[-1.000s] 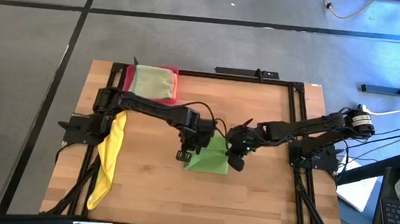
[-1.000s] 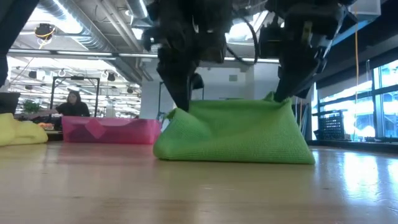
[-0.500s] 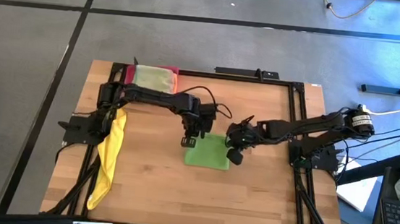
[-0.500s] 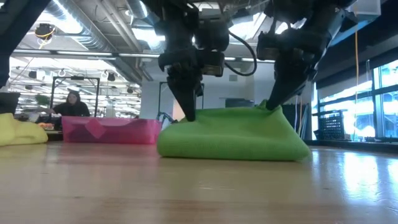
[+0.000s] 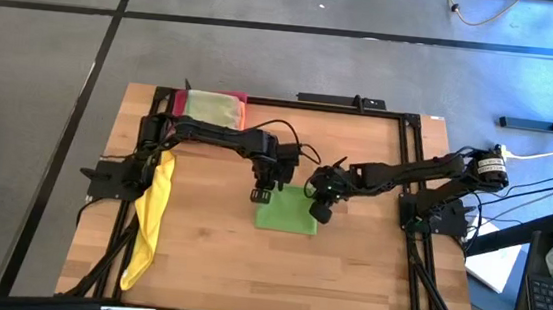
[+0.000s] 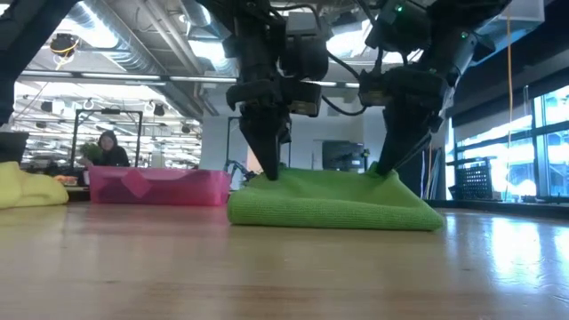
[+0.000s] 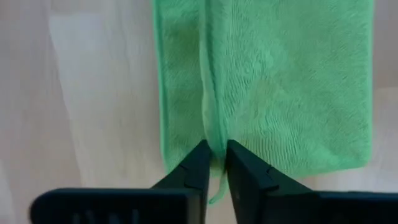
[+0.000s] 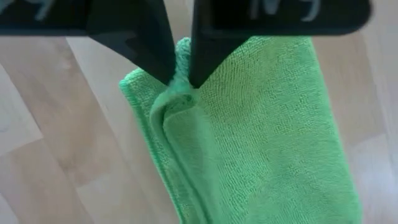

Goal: Fold microfiber towels
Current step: Fold the green microfiber towel, then stack the folded green microfiber towel on top of the folded light green microfiber towel in the pink bin

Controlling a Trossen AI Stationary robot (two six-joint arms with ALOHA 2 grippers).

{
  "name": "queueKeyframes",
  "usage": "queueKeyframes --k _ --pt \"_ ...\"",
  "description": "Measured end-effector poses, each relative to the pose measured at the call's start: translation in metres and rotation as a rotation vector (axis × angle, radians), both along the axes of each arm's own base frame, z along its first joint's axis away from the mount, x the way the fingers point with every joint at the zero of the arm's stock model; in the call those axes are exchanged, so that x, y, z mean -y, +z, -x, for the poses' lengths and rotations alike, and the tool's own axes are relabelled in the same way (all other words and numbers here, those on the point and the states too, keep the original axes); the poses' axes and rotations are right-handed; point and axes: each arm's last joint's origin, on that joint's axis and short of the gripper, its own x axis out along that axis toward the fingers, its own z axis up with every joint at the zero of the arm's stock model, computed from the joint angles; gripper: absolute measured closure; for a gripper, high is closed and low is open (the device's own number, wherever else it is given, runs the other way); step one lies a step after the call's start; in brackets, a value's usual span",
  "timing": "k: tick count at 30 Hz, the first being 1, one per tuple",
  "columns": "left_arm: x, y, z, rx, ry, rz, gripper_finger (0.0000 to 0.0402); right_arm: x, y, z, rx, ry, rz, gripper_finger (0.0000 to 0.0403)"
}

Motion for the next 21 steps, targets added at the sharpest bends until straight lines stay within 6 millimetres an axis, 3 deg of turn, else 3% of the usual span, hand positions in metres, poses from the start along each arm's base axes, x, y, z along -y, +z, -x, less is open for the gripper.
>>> queueKeyframes --k 6,12,16,21 --pt "-0.002 0.0 0.002 -0.023 0.007 -0.032 0.0315 0.001 -0.001 0.001 -0.011 -0.013 0.01 0.0301" --pt "-0.002 -0.001 0.005 -0.053 0.037 -0.037 0.0308 0.001 0.002 0.007 -0.059 -0.083 -0.028 0.026" --pt "-0.001 -0.001 0.009 -0.1 0.061 -0.027 0.0308 0.001 0.024 0.011 -0.063 -0.134 -0.055 0.0237" --pt "0.0 -0.002 0.012 -0.147 0.139 0.028 0.0308 -0.004 0.057 0.018 0.087 -0.218 -0.133 0.0215"
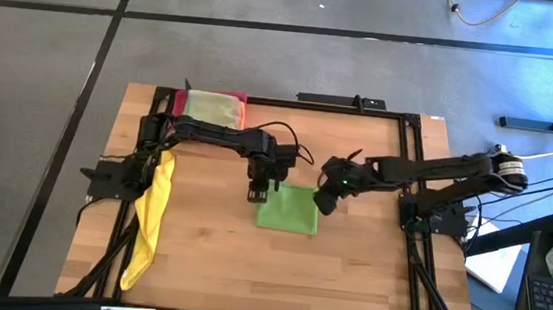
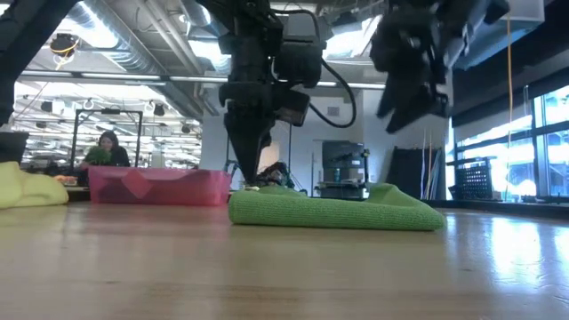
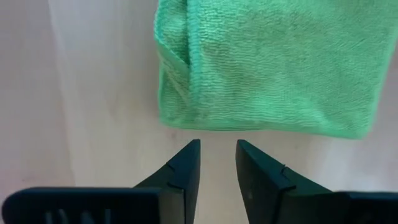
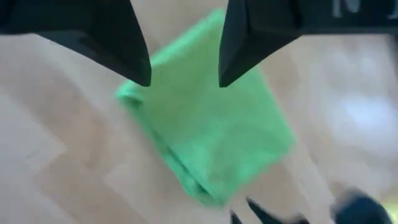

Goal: Fold microfiber towels
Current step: Stack the folded green microfiber towel on top of the folded light green microfiber towel in the pink bin

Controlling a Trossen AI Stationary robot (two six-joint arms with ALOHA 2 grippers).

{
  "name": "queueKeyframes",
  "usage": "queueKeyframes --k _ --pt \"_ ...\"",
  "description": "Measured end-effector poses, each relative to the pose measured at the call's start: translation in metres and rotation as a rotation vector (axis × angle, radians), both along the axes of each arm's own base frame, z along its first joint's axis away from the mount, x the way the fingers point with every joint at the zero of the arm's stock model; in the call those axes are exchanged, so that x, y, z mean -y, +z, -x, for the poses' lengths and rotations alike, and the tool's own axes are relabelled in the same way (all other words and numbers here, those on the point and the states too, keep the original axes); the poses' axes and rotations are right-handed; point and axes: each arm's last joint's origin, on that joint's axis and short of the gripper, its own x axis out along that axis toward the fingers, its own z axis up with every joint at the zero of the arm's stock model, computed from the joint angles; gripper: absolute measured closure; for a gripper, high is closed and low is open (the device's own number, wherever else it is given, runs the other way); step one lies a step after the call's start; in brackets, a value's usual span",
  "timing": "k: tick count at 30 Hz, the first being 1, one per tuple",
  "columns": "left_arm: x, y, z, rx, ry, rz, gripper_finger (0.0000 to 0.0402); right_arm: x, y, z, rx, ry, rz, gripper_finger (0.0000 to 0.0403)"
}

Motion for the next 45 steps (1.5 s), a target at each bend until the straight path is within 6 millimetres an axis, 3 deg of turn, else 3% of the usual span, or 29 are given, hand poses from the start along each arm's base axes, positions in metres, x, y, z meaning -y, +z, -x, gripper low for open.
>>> queueKeyframes --k 2,8,13,18,23,33,40,45 --pt "0.0 0.001 0.0 0.004 0.017 0.02 0.0308 -0.002 -0.002 0.004 0.045 -0.085 -0.076 0.0207" --pt "-0.004 0.016 0.008 0.012 -0.013 -0.006 0.0308 0.005 -0.048 0.017 0.038 -0.177 -0.377 0.0158" --pt "-0.013 0.05 0.022 0.146 0.024 -0.027 0.0308 0.013 -0.067 0.025 0.073 -0.239 -0.387 0.0113" --pt "-0.011 0.084 0.047 0.302 0.151 -0.032 0.0308 0.014 -0.094 0.031 -0.032 -0.307 -0.356 0.0096" --pt "0.001 0.112 0.071 0.475 0.247 -0.016 0.0308 0.017 -0.108 0.014 0.057 -0.285 -0.419 0.0095" --pt "0.027 0.112 0.111 0.462 0.324 -0.016 0.0308 0.018 -0.125 0.001 0.074 -0.269 -0.446 0.0095" --pt "0.038 0.109 0.116 0.448 0.361 0.019 0.0308 0.018 -0.128 0.0 0.074 -0.272 -0.398 0.0095" --pt "0.048 0.11 0.115 0.444 0.398 0.056 0.0308 0.019 -0.132 -0.005 0.125 -0.157 -0.386 0.0108"
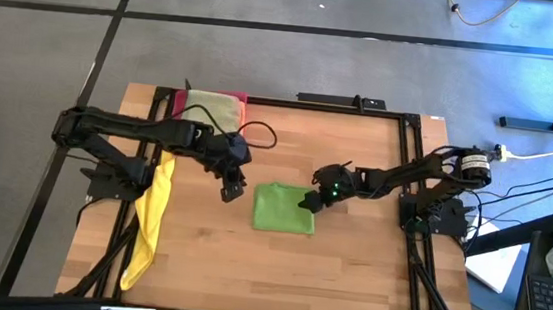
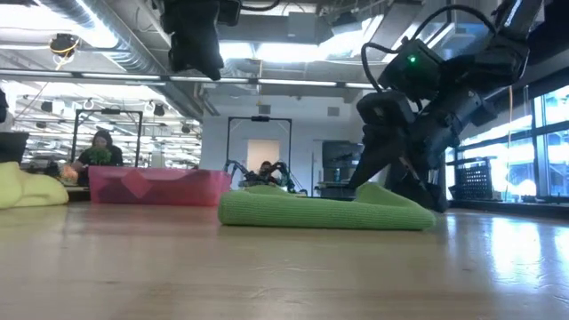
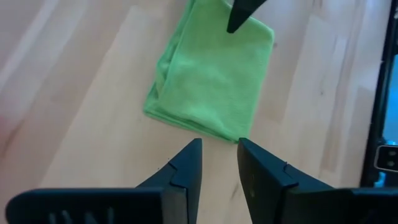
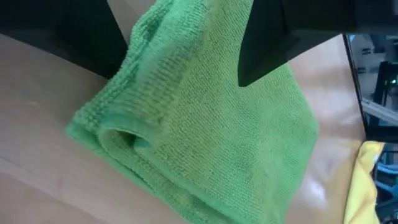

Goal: Fold microfiber towels
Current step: Stack the folded green microfiber towel on top of the folded light green microfiber towel in the pink bin

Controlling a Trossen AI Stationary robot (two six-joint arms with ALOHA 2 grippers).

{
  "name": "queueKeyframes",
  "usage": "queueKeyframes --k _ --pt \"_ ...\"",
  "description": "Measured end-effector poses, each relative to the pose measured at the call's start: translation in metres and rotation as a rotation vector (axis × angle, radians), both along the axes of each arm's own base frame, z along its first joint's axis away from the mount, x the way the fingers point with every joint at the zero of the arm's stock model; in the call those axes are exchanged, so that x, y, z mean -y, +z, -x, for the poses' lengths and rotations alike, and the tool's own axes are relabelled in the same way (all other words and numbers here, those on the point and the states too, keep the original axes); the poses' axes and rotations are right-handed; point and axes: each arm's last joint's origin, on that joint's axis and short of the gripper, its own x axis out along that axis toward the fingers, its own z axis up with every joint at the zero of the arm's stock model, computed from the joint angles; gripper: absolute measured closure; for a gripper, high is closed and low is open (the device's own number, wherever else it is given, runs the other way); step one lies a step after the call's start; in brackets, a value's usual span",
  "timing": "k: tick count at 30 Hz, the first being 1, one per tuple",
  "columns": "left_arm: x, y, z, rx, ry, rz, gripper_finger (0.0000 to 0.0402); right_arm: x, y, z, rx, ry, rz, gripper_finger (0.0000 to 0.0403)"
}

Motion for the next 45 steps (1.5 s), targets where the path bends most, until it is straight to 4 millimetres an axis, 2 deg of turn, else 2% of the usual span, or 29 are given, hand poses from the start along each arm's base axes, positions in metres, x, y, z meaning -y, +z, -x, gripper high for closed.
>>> queueKeyframes --k 10,19,23,28,33,39,42,45 --pt "0.03 0.0 0.0 0.002 0.126 0.043 0.0308 0.001 -0.011 -0.004 0.021 0.114 0.063 0.0179" --pt "0.055 0.006 -0.004 0.094 0.235 0.134 0.0308 0.009 -0.017 -0.008 0.06 0.179 0.169 0.0202" --pt "0.063 0.007 -0.003 0.114 0.262 0.135 0.0308 0.01 -0.019 -0.008 0.058 0.183 0.231 0.0261" --pt "0.066 0.007 -0.002 0.113 0.286 0.157 0.0308 0.011 -0.021 -0.008 0.051 0.205 0.309 0.0378" --pt "0.066 0.007 -0.002 0.114 0.286 0.153 0.0308 0.009 -0.02 -0.009 0.068 0.216 0.325 0.0392" --pt "0.055 0.006 -0.004 0.118 0.189 0.043 0.0308 0.007 -0.002 -0.028 0.144 0.258 0.337 0.0397" --pt "0.047 0.007 -0.005 0.122 0.138 -0.037 0.0308 0.001 0.02 -0.049 0.248 0.358 0.381 0.0399" --pt "0.037 0.009 -0.005 0.128 0.12 -0.081 0.0308 -0.009 0.04 -0.067 0.262 0.495 0.446 0.0399"
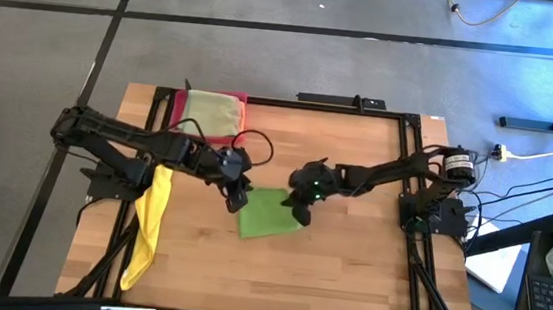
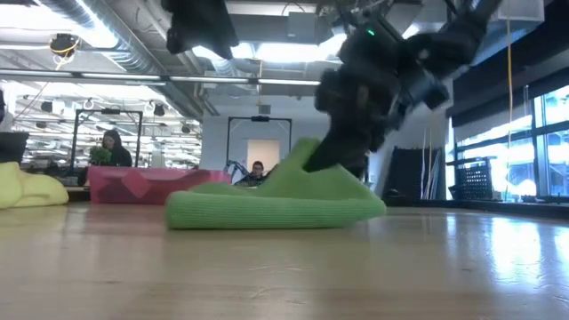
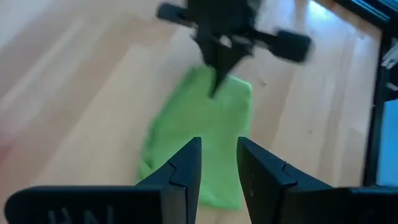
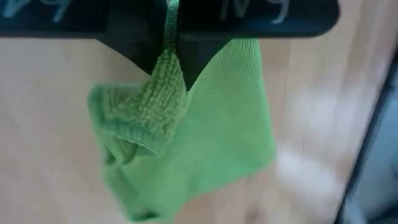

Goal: Fold microfiber towels
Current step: Stack the folded green microfiber towel on top of the folded light green microfiber towel in the pink bin

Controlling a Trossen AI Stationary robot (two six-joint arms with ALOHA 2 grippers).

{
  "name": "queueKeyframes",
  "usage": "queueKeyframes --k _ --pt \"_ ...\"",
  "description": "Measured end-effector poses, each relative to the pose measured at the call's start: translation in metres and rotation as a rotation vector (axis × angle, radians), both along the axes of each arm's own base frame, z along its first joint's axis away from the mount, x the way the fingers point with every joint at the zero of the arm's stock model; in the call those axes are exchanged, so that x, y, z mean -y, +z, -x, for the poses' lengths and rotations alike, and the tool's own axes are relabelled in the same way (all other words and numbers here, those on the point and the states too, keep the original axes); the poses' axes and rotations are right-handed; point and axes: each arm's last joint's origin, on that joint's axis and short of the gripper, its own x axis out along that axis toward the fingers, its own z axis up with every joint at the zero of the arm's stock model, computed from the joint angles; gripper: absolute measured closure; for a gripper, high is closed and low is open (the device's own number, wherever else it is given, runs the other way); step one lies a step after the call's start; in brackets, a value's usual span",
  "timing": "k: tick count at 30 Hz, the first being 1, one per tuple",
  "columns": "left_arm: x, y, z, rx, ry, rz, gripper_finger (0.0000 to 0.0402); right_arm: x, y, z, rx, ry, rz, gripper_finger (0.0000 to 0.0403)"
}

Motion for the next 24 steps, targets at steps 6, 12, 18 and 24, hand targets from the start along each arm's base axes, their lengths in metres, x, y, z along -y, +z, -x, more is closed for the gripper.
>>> queueKeyframes --k 6,12,18,24 --pt "-0.017 0.002 0.0 -0.008 -0.145 -0.063 0.0295 -0.016 0.04 -0.027 -0.02 0.149 0.253 0.0399" --pt "-0.035 0.001 0.002 -0.034 -0.234 -0.076 0.0234 -0.012 0.074 -0.042 -0.019 0.156 0.376 0.0399" --pt "-0.053 0.023 0.027 0.029 -0.137 -0.069 0.019 -0.011 0.11 -0.052 -0.007 0.173 0.504 0.0399" --pt "-0.06 0.046 0.044 0.162 -0.182 -0.144 0.0189 -0.005 0.163 -0.066 0.136 0.15 0.6 0.0399"
